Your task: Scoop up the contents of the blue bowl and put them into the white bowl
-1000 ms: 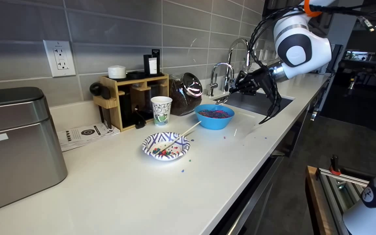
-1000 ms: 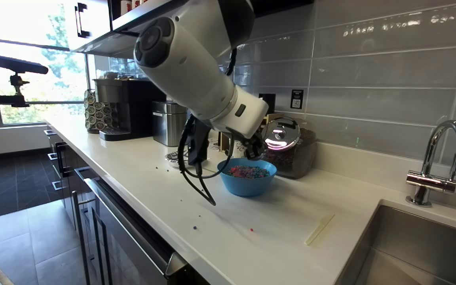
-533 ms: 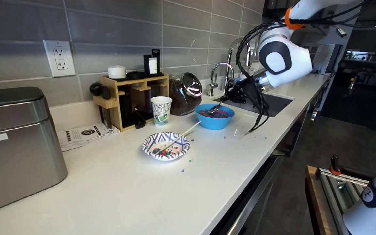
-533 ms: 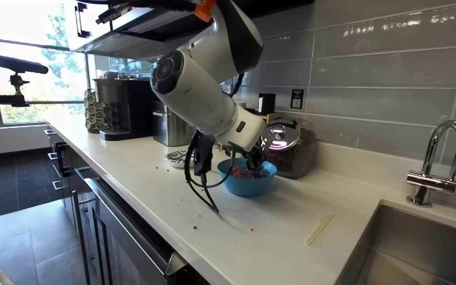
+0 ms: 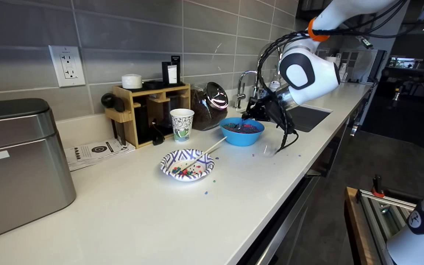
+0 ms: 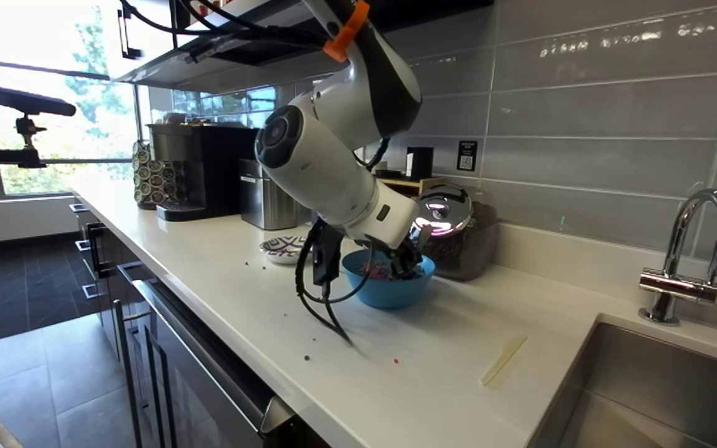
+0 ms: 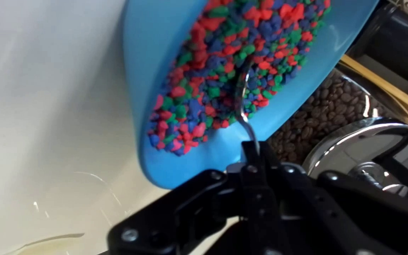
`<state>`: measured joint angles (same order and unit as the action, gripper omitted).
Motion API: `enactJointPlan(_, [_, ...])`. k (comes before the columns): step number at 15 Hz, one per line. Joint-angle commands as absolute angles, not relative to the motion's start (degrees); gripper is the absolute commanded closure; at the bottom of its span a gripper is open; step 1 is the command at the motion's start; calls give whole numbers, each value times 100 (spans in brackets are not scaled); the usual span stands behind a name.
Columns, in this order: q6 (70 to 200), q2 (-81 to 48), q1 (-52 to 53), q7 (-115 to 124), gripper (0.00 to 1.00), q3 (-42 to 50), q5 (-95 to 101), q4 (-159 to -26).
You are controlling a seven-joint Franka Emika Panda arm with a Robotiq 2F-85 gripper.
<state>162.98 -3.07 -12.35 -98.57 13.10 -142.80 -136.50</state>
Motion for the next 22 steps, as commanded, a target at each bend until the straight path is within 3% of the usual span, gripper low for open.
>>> enactJointPlan(1, [16415, -626, -1200, -10088, 100, 1309, -14471, -13488])
enactJointPlan(3, [16396, -606, -1204, -10050, 100, 1312, -14400, -13510])
enactJointPlan(4, [16397, -590, -1207, -10003, 74, 1309, -14341, -13529])
enactJointPlan(6, [16395, -578, -1216, -10003, 66, 1316, -14292, -13552])
enactJointPlan(14, [16429, -340, -1164, -10068, 4, 1304, -14210, -13677])
enactJointPlan(15, [16429, -294, -1148, -10117, 0, 1301, -14209, -13705])
enactJointPlan(22, [16609, 102, -1067, -10960, 0, 1269, -14359, -13946])
